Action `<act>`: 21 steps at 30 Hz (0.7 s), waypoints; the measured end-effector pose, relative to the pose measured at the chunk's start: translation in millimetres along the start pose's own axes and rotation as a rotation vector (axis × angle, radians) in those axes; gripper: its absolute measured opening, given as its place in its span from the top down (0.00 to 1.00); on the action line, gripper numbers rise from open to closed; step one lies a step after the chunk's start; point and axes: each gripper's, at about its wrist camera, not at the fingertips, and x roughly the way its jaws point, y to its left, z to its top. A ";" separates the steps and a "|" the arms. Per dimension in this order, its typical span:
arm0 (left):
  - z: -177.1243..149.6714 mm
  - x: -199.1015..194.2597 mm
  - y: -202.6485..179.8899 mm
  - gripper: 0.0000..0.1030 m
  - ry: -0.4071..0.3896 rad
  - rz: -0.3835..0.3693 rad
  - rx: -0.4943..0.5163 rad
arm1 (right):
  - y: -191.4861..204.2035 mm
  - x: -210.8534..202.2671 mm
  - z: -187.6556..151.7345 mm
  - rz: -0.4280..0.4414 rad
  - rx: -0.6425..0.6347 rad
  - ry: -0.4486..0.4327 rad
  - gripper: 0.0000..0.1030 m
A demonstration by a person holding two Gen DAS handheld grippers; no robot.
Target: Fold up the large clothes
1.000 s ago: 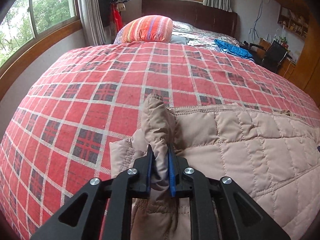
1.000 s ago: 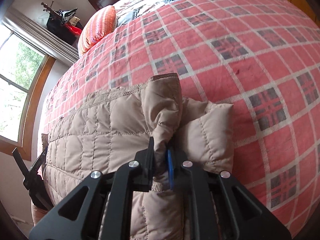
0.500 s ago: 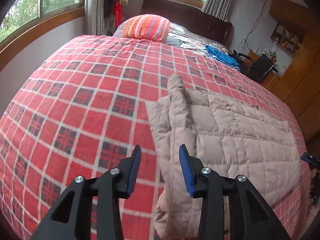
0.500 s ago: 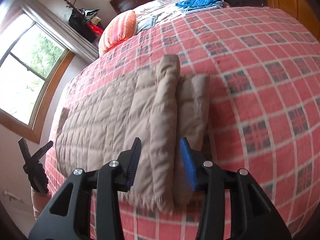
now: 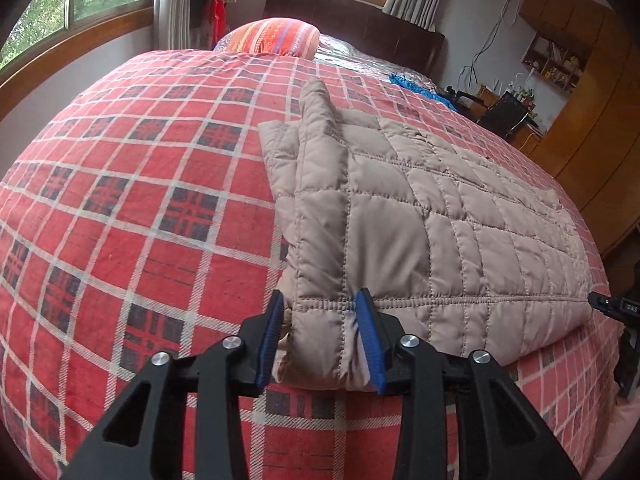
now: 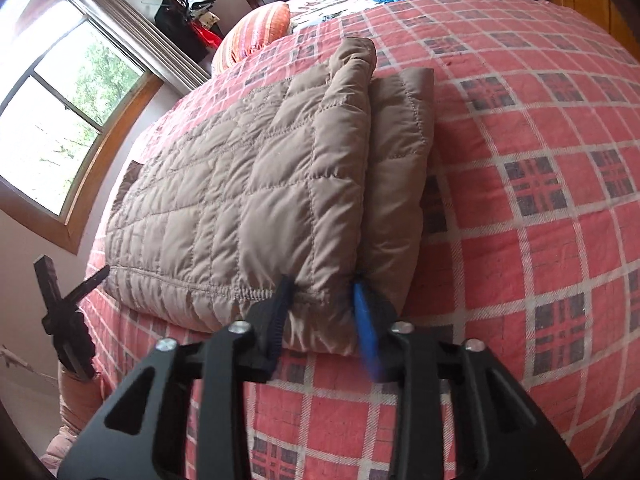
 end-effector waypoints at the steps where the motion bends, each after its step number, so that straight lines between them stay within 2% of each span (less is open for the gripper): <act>1: 0.7 0.1 -0.2 0.75 0.002 0.007 -0.006 | 0.3 -1.0 -1.1 0.002 -0.002 0.002 0.85; 2: 1.1 -1.4 -0.2 0.80 0.000 0.009 -0.008 | 0.5 -3.4 -1.3 0.008 -0.002 -0.001 0.90; 6: 2.3 -9.2 6.9 0.90 0.001 -0.027 -0.027 | 1.5 -19.8 -6.3 0.039 -0.001 -0.011 0.93; 9: 2.0 -6.9 12.5 0.91 0.015 -0.057 -0.030 | 0.7 -18.5 -12.4 0.011 -0.007 0.017 0.94; 16: -6.9 8.7 11.1 0.91 0.022 -0.014 0.016 | -14.6 16.1 -16.2 0.005 0.043 0.083 0.93; 21: -8.6 12.8 8.4 0.90 0.023 0.009 0.036 | -14.5 16.1 -16.0 -0.008 0.041 0.088 0.92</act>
